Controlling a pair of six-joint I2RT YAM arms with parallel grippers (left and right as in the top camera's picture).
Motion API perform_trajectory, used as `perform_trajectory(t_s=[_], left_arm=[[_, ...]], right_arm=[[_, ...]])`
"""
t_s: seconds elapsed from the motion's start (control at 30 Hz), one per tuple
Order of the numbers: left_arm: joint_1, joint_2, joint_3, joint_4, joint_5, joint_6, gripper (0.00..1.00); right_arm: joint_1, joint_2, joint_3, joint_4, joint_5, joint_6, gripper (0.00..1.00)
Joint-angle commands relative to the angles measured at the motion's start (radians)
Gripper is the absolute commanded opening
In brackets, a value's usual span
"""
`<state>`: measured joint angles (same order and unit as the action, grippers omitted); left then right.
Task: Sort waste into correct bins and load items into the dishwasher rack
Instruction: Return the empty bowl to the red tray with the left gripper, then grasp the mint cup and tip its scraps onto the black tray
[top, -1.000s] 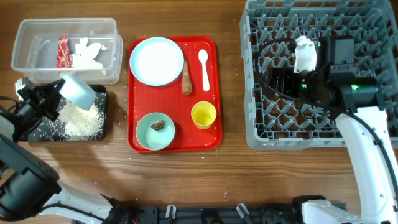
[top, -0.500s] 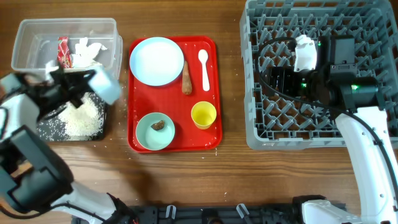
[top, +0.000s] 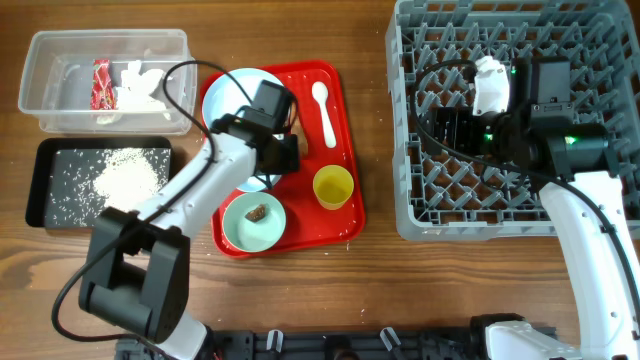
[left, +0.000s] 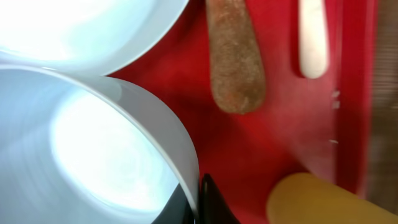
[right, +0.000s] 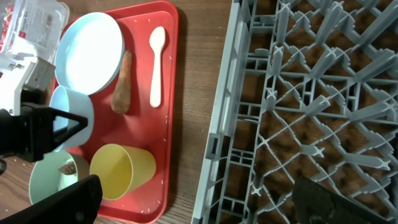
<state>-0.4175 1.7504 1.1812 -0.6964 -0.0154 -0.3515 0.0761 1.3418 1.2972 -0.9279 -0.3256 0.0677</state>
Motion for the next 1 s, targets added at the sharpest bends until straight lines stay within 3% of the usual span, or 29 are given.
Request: perform_trajectory(t_s=[0.0, 0.1, 0.2, 0.27, 0.53, 0.63, 0.73, 0.83, 0.97], left_arm=[[-0.022, 0.013, -0.003, 0.0, -0.192, 0.003, 0.41], [-0.016, -0.019, 0.055, -0.077, -0.175, 0.003, 0.52], [-0.018, -0.097, 0.112, -0.233, 0.023, -0.091, 0.54], [-0.03, -0.098, 0.105, -0.298, 0.079, -0.142, 0.53], [-0.103, -0.092, -0.159, -0.23, 0.075, -0.241, 0.5], [-0.102, -0.092, -0.211, -0.166, 0.074, -0.241, 0.4], [-0.102, -0.092, -0.215, -0.146, 0.075, -0.241, 0.07], [-0.101, -0.1, -0.199, -0.182, 0.127, -0.24, 0.04], [-0.101, -0.136, -0.038, -0.325, 0.164, -0.19, 0.04]], right_arm=[[0.005, 0.01, 0.02, -0.004, -0.013, 0.011, 0.99], [0.005, 0.01, 0.02, -0.004, -0.013, 0.011, 1.0], [0.005, 0.01, 0.02, -0.004, -0.013, 0.01, 1.0], [0.005, 0.01, 0.02, 0.0, -0.013, 0.011, 1.0], [0.005, 0.01, 0.02, -0.007, -0.013, 0.011, 1.0], [0.005, 0.01, 0.02, -0.007, -0.013, 0.011, 1.0], [0.005, 0.01, 0.02, -0.007, -0.013, 0.011, 1.0], [0.005, 0.01, 0.02, -0.003, -0.013, 0.011, 1.0], [0.005, 0.01, 0.02, 0.0, -0.013, 0.01, 1.0]])
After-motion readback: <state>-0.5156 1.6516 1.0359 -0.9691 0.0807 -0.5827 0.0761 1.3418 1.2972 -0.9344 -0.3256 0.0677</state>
